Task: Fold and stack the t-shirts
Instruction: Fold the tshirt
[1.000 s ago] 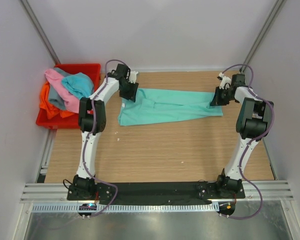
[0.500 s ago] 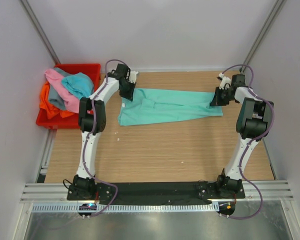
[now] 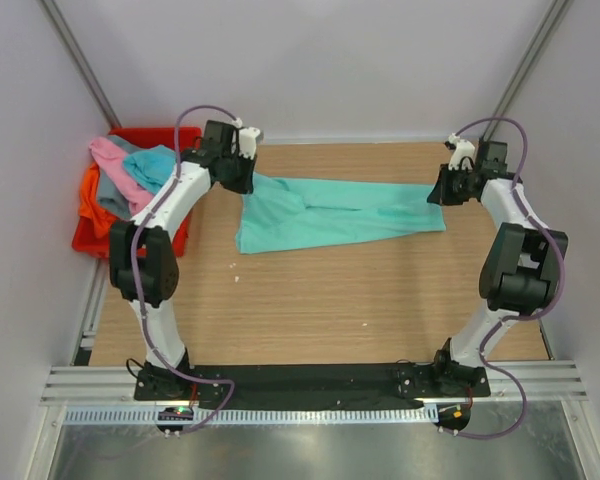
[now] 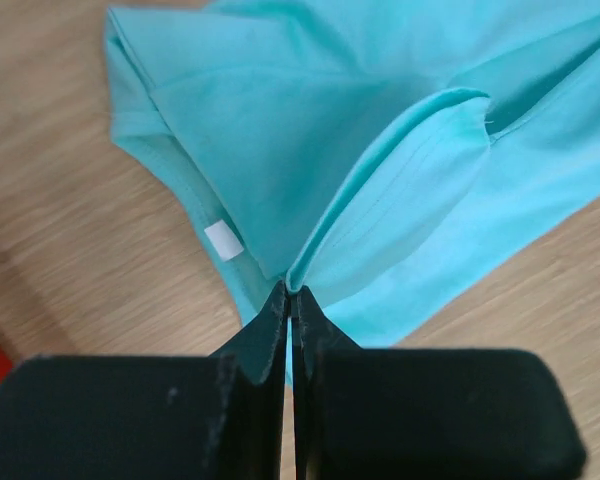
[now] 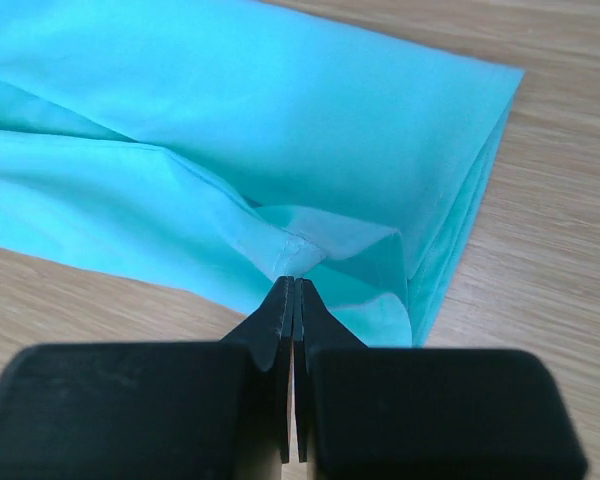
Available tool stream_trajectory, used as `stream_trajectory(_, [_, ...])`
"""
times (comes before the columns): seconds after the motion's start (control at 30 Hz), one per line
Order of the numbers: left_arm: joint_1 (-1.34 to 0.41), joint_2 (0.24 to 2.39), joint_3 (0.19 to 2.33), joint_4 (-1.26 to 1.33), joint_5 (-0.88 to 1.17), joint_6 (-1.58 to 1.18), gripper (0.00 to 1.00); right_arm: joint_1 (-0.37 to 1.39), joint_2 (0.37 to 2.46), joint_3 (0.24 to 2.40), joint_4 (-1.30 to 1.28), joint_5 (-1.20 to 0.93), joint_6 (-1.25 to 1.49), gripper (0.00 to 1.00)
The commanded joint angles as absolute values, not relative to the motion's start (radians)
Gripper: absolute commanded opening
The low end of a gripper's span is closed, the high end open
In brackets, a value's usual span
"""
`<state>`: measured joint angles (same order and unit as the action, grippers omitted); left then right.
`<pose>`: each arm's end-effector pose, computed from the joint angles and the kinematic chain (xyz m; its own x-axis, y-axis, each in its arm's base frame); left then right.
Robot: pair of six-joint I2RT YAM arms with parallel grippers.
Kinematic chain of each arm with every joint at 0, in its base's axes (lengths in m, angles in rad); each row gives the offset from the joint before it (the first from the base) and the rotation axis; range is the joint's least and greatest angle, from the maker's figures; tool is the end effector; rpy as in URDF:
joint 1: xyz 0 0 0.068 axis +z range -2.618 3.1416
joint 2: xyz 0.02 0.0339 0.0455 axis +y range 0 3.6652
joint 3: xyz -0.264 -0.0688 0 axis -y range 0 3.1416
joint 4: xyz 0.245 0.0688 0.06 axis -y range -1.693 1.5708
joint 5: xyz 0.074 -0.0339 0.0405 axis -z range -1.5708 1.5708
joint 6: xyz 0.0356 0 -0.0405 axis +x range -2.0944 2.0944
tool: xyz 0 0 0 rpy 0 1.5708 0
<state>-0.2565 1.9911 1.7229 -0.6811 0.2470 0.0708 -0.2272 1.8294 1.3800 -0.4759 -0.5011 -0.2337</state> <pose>0.4263 -0.1208 0.2592 -0.7573 0.2695 -0.5949 0.4384 0.8850 -0.1571 0.3912 -0.0729 0.2323 -0.7377 -0.0379 -0.6741 -0.2620 0.9363 0.2340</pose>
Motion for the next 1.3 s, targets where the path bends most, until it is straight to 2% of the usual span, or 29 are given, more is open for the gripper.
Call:
stream_trajectory(0.0, [-0.249,1.820,1.660,-0.578,0.261,0.094,0.00,-0.233,1.730,1.355,-0.466,-0.520,-0.245,0.01])
stream_trajectory(0.33, [-0.250,1.620,1.537,-0.578,0.291,0.100,0.00,-0.232,1.526,1.235,-0.515,-0.523,-0.268,0.01])
stream_trajectory(0.67, [-0.249,1.586,1.467,-0.574,0.287,0.133,0.00,-0.233,1.393,1.114,-0.538,-0.502,-0.287,0.01])
stream_trajectory(0.97, [-0.235,1.730,1.545,-0.523,0.210,0.170,0.00,-0.233,1.427,1.092,-0.497,-0.436,-0.290,0.01])
stream_trajectory(1.27, [-0.215,1.907,1.699,-0.476,0.189,0.181,0.00,-0.255,1.580,1.222,-0.440,-0.377,-0.250,0.01])
